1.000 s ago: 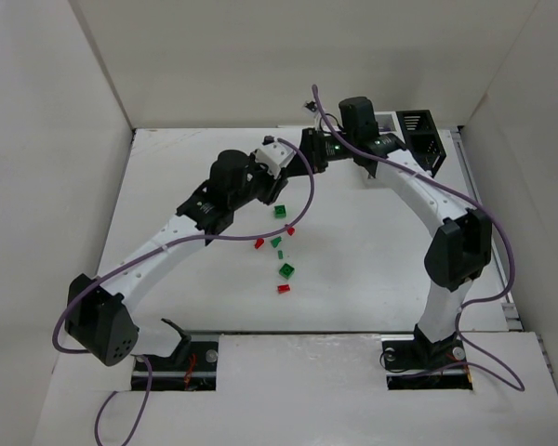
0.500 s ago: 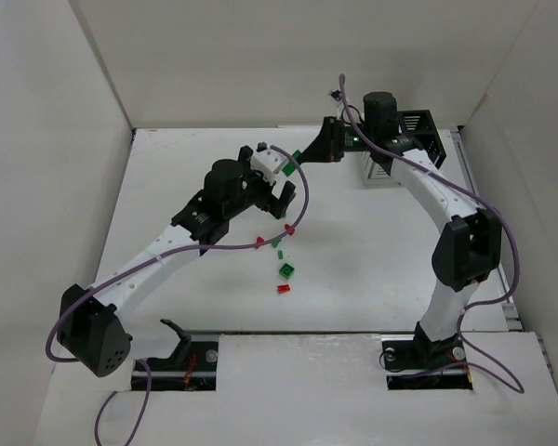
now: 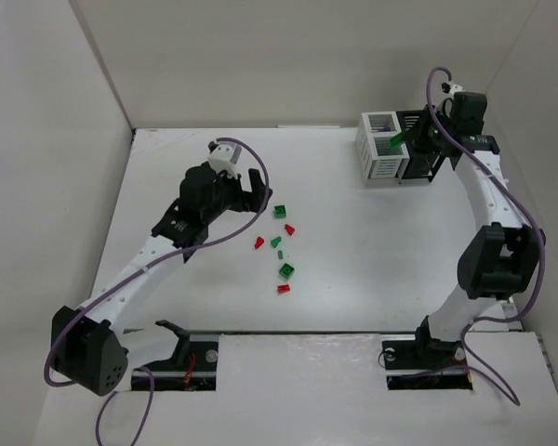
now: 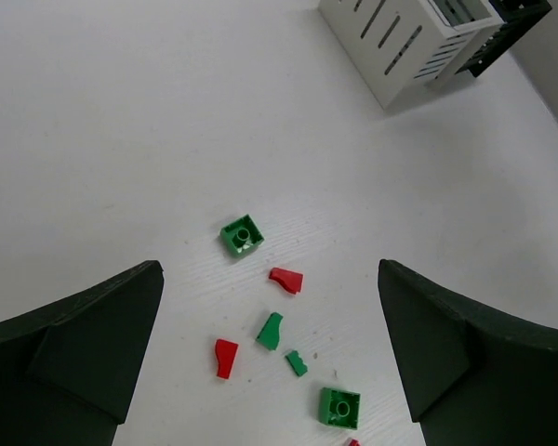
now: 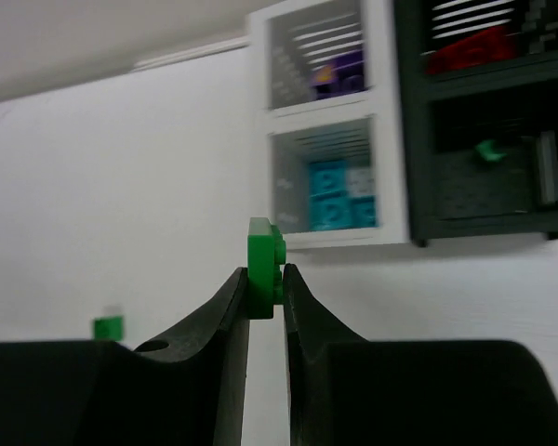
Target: Sort the legos into containers by color
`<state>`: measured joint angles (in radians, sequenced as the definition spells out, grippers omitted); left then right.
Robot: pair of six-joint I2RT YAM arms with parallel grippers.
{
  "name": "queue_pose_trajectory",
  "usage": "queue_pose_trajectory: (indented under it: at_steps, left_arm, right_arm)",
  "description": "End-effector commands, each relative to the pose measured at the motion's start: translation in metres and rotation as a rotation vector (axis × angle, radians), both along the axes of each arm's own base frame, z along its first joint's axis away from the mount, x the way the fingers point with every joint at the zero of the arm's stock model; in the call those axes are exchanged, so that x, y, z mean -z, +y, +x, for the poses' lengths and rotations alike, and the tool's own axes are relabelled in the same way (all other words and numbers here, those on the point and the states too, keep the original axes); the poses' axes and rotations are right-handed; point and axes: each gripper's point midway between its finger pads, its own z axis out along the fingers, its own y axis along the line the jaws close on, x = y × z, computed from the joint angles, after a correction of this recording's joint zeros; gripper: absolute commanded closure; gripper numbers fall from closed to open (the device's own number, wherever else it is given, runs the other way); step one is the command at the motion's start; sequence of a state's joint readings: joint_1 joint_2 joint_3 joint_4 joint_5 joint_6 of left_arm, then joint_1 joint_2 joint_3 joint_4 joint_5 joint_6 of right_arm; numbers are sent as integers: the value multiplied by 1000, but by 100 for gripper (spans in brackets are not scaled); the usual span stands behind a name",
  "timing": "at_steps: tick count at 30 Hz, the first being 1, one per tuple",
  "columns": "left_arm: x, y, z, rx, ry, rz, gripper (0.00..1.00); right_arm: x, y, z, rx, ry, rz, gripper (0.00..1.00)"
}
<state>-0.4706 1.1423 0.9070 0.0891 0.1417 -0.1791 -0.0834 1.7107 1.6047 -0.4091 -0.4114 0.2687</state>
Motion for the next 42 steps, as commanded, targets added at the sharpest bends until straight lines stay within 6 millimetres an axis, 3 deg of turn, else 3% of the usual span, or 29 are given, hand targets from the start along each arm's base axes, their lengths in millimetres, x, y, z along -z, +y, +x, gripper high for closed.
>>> queue_pose_trajectory:
  at_steps: [1,2,5,6,7,9,11,13,14,20,21,23,26,30,31,36,37,39,40,42]
  left_arm:
    - [24,9,1,-93,183,-113,0]
    - [31,9,1,-86,221,-129,0]
    - [58,15,7,-109,328,-150,0]
    - [66,19,9,-124,352,-141,0]
    - [76,19,10,-128,377,-130,0]
    - [75,16,14,-120,380,-133,0]
    - [79,16,15,-121,391,-128,0]
    - [79,17,19,-135,387,-124,0]
    - [85,17,18,-138,407,-115,0]
    - [93,23,19,-171,428,-81,0]
    - [93,23,19,-171,428,-81,0]
    - [95,26,20,-193,436,-78,0]
    - [101,28,19,-203,450,-67,0]
    - [108,29,21,-215,464,-55,1]
    - [116,32,20,-228,485,-40,3]
    - [133,29,17,-215,513,-10,15]
    - [133,25,16,-206,513,-7,15]
    - [149,25,10,-215,560,32,22]
    - [147,20,11,-212,555,43,25]
    - [157,11,4,-190,581,89,28]
  right_arm:
    - [-39,-63,-1,301,-60,-268,100]
    - [-44,-84,0,404,-55,-322,100]
    - [-34,-108,4,504,-17,-413,100]
    - [-40,-116,7,521,-29,-428,100]
    - [-30,-119,13,522,-8,-445,100]
    - [-33,-124,21,539,-14,-463,100]
    - [-18,-130,33,537,13,-477,100]
    - [-20,-135,44,535,3,-478,100]
    - [-6,-134,50,520,31,-478,100]
    - [11,-132,62,480,56,-458,100]
    - [17,-137,63,486,68,-459,95]
    - [17,-137,63,486,68,-459,77]
    - [20,-133,62,463,76,-448,59]
    - [8,-128,60,437,49,-438,44]
    - [12,-126,60,418,57,-441,41]
    - [-11,-104,45,328,-6,-379,41]
    - [-1,-99,38,297,11,-374,41]
    - [-9,-92,26,274,-17,-357,41]
    - [6,-80,18,247,10,-358,41]
    - [1,-72,7,241,-8,-375,41]
